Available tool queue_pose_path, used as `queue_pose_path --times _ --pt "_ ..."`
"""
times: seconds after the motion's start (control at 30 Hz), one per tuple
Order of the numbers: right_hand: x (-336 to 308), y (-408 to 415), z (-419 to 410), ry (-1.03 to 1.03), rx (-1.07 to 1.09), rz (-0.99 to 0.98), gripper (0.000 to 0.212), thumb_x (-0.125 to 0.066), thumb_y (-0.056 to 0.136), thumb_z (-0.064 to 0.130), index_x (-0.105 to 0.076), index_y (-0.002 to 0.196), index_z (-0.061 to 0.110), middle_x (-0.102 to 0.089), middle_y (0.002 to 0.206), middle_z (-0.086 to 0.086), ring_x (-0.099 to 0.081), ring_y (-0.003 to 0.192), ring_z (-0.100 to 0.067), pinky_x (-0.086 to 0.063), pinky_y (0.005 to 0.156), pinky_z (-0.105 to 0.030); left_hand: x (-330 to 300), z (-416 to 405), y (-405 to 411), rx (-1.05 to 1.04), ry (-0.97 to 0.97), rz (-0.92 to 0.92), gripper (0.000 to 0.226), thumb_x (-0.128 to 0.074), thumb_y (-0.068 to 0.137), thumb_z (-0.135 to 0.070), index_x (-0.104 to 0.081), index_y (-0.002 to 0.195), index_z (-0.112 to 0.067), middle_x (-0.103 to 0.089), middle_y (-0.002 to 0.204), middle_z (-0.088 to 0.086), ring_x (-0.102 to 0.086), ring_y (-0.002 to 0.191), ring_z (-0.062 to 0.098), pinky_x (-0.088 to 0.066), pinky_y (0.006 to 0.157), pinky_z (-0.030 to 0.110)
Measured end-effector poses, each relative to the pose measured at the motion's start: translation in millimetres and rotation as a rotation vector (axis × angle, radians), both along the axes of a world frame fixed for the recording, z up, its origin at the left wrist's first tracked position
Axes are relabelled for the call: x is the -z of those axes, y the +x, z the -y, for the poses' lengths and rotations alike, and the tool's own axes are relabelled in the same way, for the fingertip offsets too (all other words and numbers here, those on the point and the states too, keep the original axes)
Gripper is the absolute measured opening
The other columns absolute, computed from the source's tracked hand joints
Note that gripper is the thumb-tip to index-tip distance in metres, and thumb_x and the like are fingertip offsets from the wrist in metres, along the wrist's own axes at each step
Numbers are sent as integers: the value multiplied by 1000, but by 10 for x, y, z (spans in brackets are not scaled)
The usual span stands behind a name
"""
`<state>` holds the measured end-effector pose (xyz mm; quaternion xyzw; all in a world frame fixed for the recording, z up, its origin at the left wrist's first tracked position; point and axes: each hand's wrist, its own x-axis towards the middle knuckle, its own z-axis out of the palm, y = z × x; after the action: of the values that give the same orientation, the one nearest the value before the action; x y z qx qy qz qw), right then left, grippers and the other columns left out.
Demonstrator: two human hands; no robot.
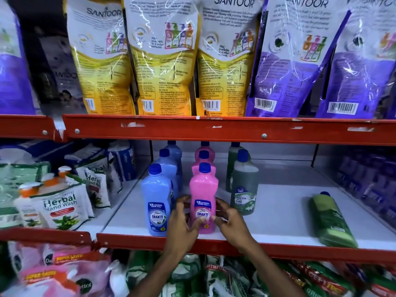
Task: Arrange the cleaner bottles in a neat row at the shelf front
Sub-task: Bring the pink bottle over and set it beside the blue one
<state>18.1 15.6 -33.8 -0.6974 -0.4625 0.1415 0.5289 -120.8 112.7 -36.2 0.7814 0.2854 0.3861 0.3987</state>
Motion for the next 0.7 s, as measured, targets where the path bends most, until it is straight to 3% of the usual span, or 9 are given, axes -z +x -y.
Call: queue_pose_path --times 0.1,0.3,0.43,0.47,0.57,0.63,0.7 --pt "21 -20 -21 -2 7 -18 52 -62 89 -1 -53 135 22 -69 124 1 -65 111 -8 -56 93 -24 22 29 -17 -37 70 -7 64 -77 74 -46 -40 126 -37 -62 117 -7 -63 105 14 -62 81 39" --pt "93 -114 61 2 23 -9 50 -60 92 3 -51 137 22 -66 126 1 -63 111 -8 -52 83 -9 111 67 -79 -20 75 8 63 -75 76 -45 -39 127 -38 -56 121 -7 -62 109 16 -61 86 40" --pt "46 -207 139 16 18 -7 52 -60 93 7 -48 139 29 -64 130 6 -62 114 -4 -55 98 -29 135 122 -141 -13 132 -2 62 -69 83 -44 -35 134 -36 -52 128 -5 -61 111 14 -60 91 41" --pt "27 -239 180 25 3 13 54 -60 93 11 -45 141 31 -60 136 10 -59 118 -2 -52 102 -28 137 150 -158 -26 157 -4 63 -68 85 -44 -35 137 -34 -51 131 -4 -59 113 13 -58 95 39" --pt "-12 -276 372 -1 115 269 55 -47 98 35 -29 149 29 -33 150 17 -32 136 2 -27 112 -17 99 311 -240 -112 309 59 61 -64 89 -38 -36 141 -27 -47 141 2 -49 127 11 -49 103 32" --pt "-48 -220 542 -43 318 550 56 -36 99 34 -20 152 26 -22 159 9 -11 147 -5 -11 122 -26 34 425 -233 -146 580 100 59 -60 90 -33 -38 142 -18 -47 146 7 -42 137 15 -43 111 39" --pt "-86 -77 719 -98 477 786 60 -37 97 24 -16 154 22 -15 164 -5 2 153 -20 -2 126 -44 -48 543 -96 -87 828 79 61 -59 89 -28 -37 145 -15 -42 153 10 -34 146 24 -33 118 49"
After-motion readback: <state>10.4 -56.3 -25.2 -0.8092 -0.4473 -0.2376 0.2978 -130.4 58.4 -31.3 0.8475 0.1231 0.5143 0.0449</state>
